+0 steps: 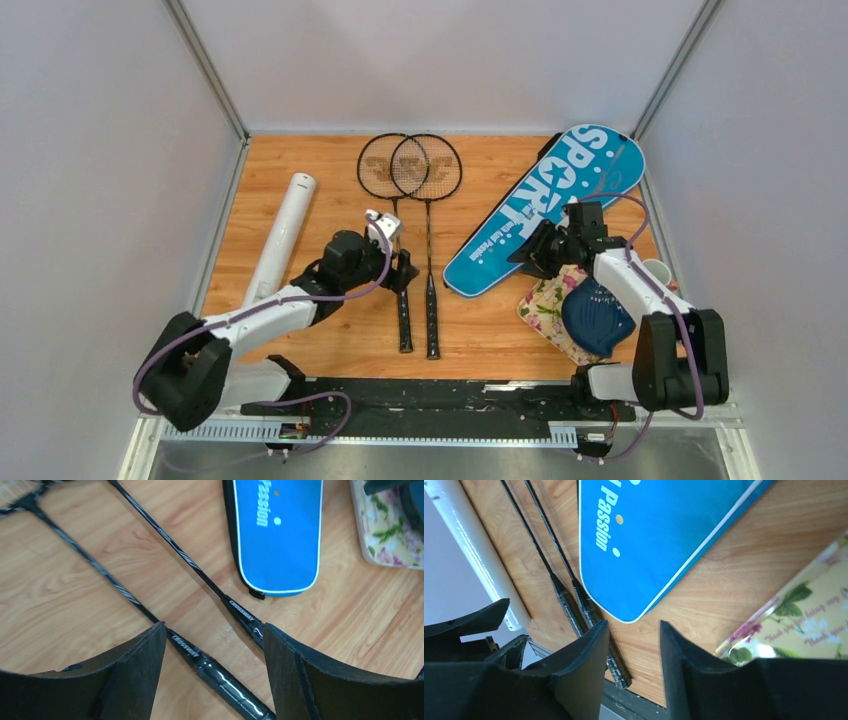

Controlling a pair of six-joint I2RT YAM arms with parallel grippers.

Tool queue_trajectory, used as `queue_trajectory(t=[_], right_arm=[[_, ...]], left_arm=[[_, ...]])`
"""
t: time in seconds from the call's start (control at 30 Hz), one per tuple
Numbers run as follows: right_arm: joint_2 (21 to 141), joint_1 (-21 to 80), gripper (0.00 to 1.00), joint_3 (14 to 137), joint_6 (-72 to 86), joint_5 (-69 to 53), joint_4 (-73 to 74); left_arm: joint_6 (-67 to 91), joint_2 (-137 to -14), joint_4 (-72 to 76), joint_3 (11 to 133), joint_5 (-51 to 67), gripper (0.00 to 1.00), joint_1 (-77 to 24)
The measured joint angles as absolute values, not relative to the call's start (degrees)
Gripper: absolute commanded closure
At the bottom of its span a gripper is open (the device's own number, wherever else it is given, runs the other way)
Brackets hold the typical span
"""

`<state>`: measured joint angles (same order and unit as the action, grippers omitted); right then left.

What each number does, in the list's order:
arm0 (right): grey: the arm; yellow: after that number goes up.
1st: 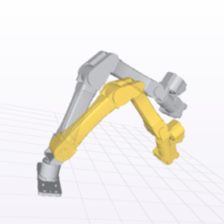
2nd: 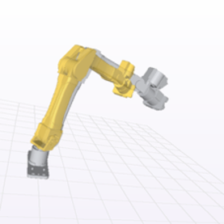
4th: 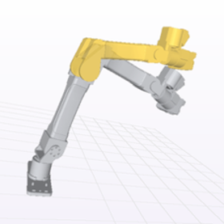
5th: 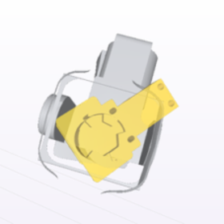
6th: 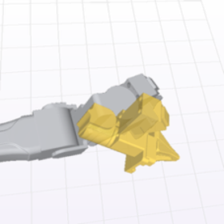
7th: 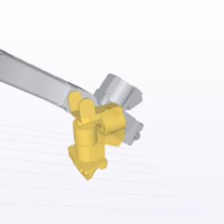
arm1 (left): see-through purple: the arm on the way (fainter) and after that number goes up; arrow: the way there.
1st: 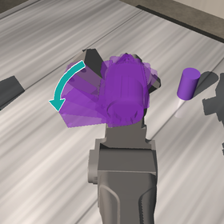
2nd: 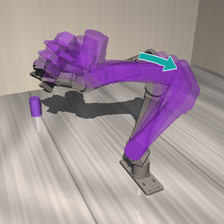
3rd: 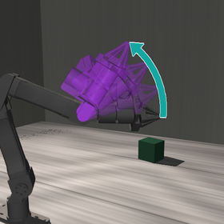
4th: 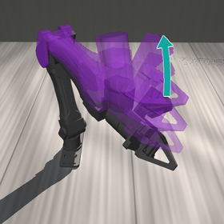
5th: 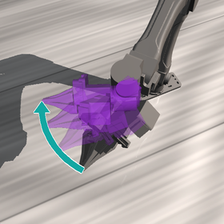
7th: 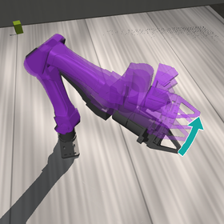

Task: Pack up the badminton gear

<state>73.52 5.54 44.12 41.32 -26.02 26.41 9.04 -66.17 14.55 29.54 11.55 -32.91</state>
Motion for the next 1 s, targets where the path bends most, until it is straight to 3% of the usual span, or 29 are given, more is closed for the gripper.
queue_trajectory(t=[0.1, 0.37, 0.67, 0.83, 1.0], right_arm=[[77.6, 5.61, 0.43, 44.49, 39.97, -26.94, 25.39], [81.65, 5.65, 0.47, 45.41, 37.08, -26.55, 23.75], [88.01, 5.28, 0.49, 47.46, 35.73, -26.65, 22.63], [89.12, 5.04, 0.5, 48.36, 35.62, -26.55, 22.24], [90.28, 5.04, 0.52, 49.12, 35.48, -26.55, 21.54]], left_arm=[[8.51, -73.67, 15.99, 31.27, 9.91, 0.21, -36.82], [11.16, -96.33, 12.6, 51.55, 9.69, 0.22, -37.91], [15.11, -112.51, 9.37, 68.1, 14.96, 0.22, -38.0], [17.32, -117.19, 9.13, 71.0, 17.8, 0.24, -38.22], [19.66, -117.89, 9.5, 71.31, 20.62, 0.41, -39.18]])
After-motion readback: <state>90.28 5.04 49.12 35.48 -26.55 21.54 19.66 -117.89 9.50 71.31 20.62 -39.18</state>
